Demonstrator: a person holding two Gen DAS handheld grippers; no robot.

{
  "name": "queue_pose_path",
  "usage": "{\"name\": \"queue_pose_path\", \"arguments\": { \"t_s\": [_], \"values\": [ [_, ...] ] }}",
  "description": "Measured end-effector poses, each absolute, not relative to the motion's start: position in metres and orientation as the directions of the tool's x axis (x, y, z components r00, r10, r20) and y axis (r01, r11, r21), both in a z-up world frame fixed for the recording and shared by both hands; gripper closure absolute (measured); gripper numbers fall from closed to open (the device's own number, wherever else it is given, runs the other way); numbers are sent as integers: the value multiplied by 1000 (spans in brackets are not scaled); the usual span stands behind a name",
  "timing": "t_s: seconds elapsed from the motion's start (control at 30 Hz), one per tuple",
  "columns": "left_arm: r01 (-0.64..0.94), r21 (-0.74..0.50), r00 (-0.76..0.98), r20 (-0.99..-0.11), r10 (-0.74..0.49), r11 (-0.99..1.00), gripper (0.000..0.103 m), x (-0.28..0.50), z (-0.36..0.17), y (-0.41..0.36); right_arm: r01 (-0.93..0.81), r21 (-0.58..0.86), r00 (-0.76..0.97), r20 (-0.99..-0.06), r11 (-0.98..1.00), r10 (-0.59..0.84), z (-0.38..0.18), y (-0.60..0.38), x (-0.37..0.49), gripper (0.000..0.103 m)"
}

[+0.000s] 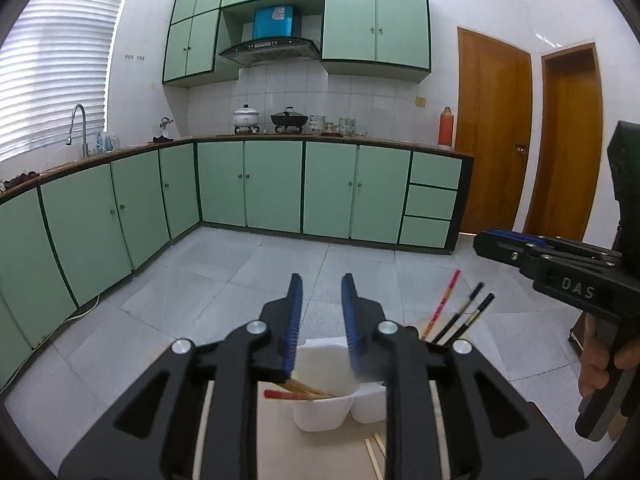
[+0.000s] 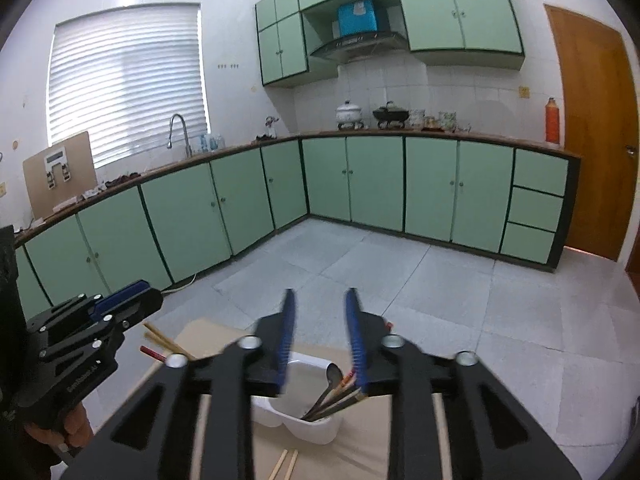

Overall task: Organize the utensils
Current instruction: 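Carry black and wooden chopsticks over the white holder and open both grippers, then move both grippers back toward the last two red-patterned chopsticks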

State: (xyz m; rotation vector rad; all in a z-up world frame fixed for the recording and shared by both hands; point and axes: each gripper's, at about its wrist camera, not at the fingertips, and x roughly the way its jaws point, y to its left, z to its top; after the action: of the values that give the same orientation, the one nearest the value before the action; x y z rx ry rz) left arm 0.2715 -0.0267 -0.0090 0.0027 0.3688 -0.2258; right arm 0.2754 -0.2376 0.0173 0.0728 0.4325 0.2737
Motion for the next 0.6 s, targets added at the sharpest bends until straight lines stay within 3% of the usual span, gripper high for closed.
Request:
{"name": "queue_pose_path", "arguments": {
  "t_s": [0.1, 0.37, 0.53, 0.6],
  "values": [
    [216, -28, 921, -326, -213, 976, 67, 255, -3, -25, -232, 102, 894, -370, 967, 253, 23, -240, 257, 61],
    [186, -31, 948, -255, -188, 982, 48, 198, 4, -13, -202, 94, 921, -320, 975, 222, 21, -245, 204, 38],
    [166, -43, 950, -261, -171, 985, 32, 163, -12, -10, -161, 103, 929, -320, 982, 186, -1, -247, 165, 21],
    [155, -43, 950, -267, -161, 987, 26, 152, -20, -9, -145, 108, 929, -326, 984, 173, -11, -248, 153, 19]
  ]
}}
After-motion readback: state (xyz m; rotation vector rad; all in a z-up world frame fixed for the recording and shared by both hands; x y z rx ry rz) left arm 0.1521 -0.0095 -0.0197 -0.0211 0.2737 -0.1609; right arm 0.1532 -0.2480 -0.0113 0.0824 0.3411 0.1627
